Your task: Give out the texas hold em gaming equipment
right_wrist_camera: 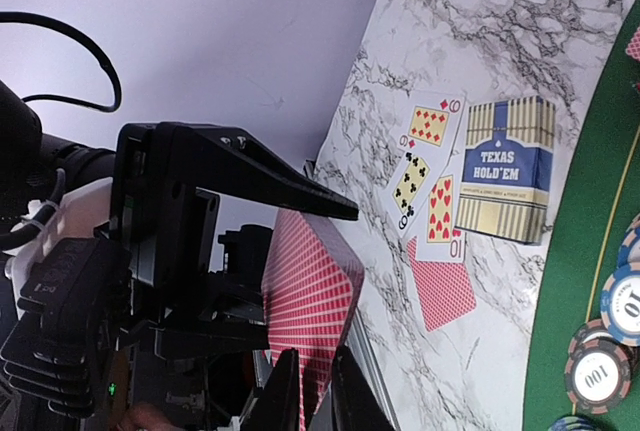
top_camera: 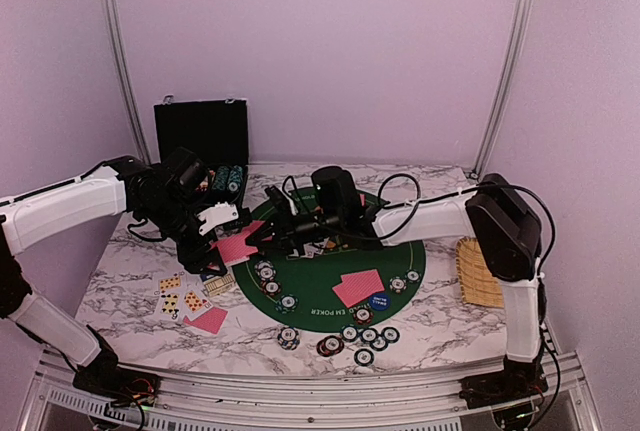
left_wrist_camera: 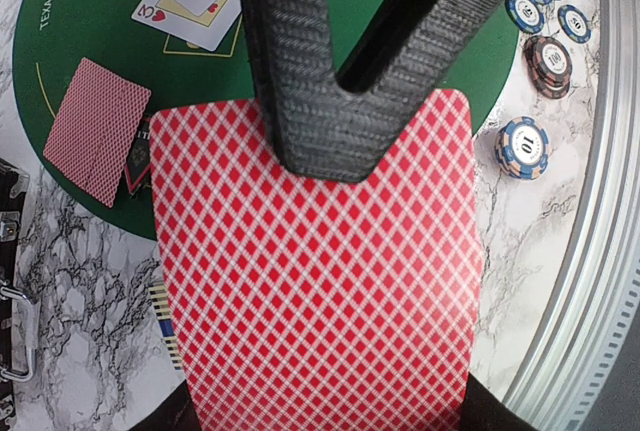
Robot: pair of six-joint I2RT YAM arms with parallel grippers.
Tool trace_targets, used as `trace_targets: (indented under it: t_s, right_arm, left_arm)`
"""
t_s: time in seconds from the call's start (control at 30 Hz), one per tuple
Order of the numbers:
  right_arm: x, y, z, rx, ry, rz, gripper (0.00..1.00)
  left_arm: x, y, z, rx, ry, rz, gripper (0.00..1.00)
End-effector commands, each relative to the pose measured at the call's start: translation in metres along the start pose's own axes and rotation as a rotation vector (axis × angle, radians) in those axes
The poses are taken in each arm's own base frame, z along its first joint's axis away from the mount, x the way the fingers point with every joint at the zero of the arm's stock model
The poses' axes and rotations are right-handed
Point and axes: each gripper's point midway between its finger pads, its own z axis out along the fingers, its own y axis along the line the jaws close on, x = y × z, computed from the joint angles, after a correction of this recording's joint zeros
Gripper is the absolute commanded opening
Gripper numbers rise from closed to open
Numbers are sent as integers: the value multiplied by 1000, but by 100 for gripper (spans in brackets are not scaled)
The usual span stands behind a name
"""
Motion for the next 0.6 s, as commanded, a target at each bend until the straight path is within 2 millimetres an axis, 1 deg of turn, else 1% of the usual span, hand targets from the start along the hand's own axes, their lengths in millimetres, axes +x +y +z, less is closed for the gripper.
trace_targets:
  t_s: [0.0, 0.17, 0.33, 0.57]
  right_arm:
    - [-3, 23, -8, -51, -1, -29, 11]
    - [-4, 28, -11, -61, -1, -28, 7]
    - [-6, 29, -16, -64, -3, -17, 0]
    - [-12, 29, -30, -75, -21, -1, 0]
  left_arm:
    - [-9, 1, -10, -3, -36, 5, 0]
    - [-8, 1, -9, -5, -33, 6, 0]
    - [-8, 1, -9, -3, -33, 4, 0]
    - [-8, 1, -9, -4, -34, 5, 0]
